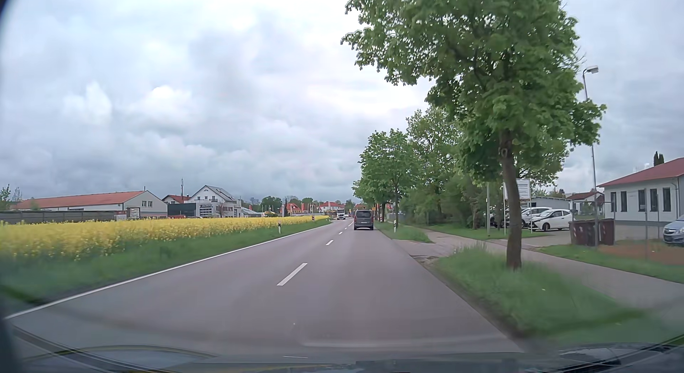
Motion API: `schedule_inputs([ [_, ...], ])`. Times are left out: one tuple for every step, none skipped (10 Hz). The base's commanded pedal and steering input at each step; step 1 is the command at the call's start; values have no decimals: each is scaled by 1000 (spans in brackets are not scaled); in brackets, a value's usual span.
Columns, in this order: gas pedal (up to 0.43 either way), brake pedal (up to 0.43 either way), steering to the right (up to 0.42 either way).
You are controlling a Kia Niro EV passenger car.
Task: Follow the waypoints while adhering to traffic rules and regulations
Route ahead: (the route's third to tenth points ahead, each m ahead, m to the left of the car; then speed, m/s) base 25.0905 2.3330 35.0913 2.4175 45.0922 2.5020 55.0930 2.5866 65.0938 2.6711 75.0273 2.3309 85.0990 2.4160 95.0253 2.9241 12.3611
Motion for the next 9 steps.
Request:
schedule_inputs([
  [169,12,-4],
  [169,12,-3],
  [169,12,-3],
  [169,12,-3],
  [169,12,-3],
  [169,12,-2],
  [169,12,-2],
  [169,12,-1],
  [169,12,1],
])
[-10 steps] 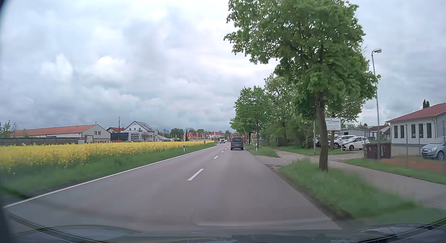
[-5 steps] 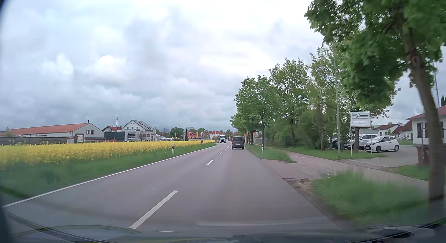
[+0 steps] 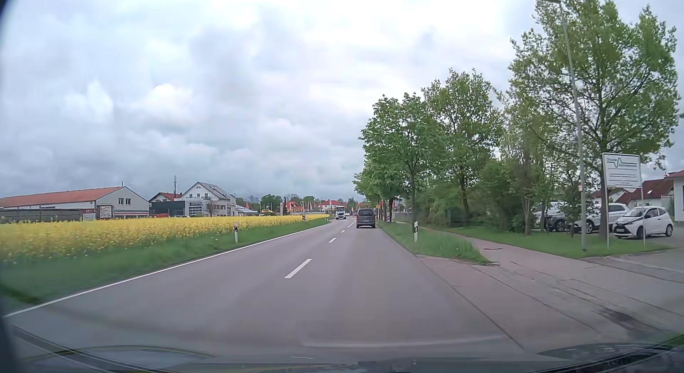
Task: Follow the waypoints while adhering to traffic rules and regulations
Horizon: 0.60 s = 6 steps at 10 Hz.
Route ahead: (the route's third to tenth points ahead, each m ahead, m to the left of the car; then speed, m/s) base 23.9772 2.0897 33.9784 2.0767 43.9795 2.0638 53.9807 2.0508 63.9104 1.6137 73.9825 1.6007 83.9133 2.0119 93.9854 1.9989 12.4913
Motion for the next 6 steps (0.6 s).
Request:
schedule_inputs([
  [177,12,1],
  [197,12,-2],
  [220,12,-6],
  [220,12,-8],
  [220,12,-7],
  [220,12,-8],
])
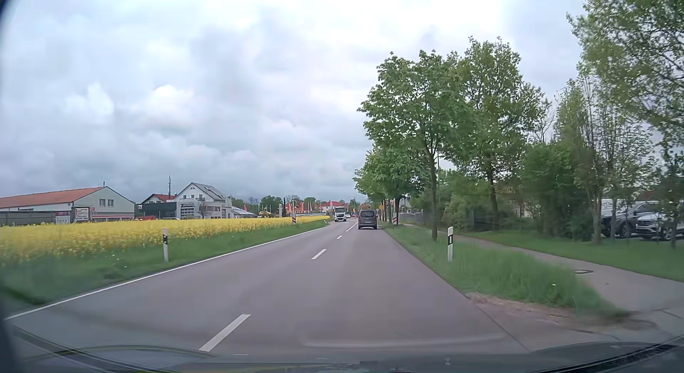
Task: Follow the waypoints while adhering to traffic rules and regulations
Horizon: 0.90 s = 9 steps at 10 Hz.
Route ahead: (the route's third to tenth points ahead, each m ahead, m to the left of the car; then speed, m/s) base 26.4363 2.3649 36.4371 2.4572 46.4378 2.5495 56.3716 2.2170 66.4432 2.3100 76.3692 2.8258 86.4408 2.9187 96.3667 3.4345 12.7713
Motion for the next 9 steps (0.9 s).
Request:
schedule_inputs([
  [220,12,-7],
  [220,12,-4],
  [220,12,-2],
  [220,12,-2],
  [220,12,-2],
  [220,12,-1],
  [220,12,-1],
  [220,12,-1],
  [220,12,-1],
])
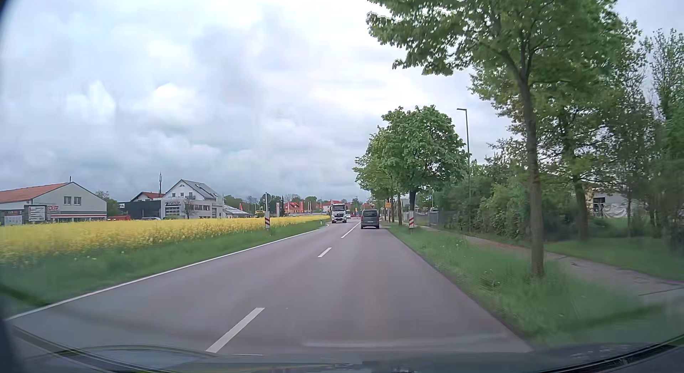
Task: Follow the waypoints while adhering to traffic rules and regulations
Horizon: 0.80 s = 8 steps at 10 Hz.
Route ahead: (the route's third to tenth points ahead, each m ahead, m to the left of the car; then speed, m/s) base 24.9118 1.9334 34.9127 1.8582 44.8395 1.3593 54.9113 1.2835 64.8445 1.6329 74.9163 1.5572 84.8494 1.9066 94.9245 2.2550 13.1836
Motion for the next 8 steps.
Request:
schedule_inputs([
  [220,12,-1],
  [220,12,0],
  [220,12,-1],
  [220,12,0],
  [209,12,1],
  [197,6,1],
  [189,6,1],
  [177,12,1],
])
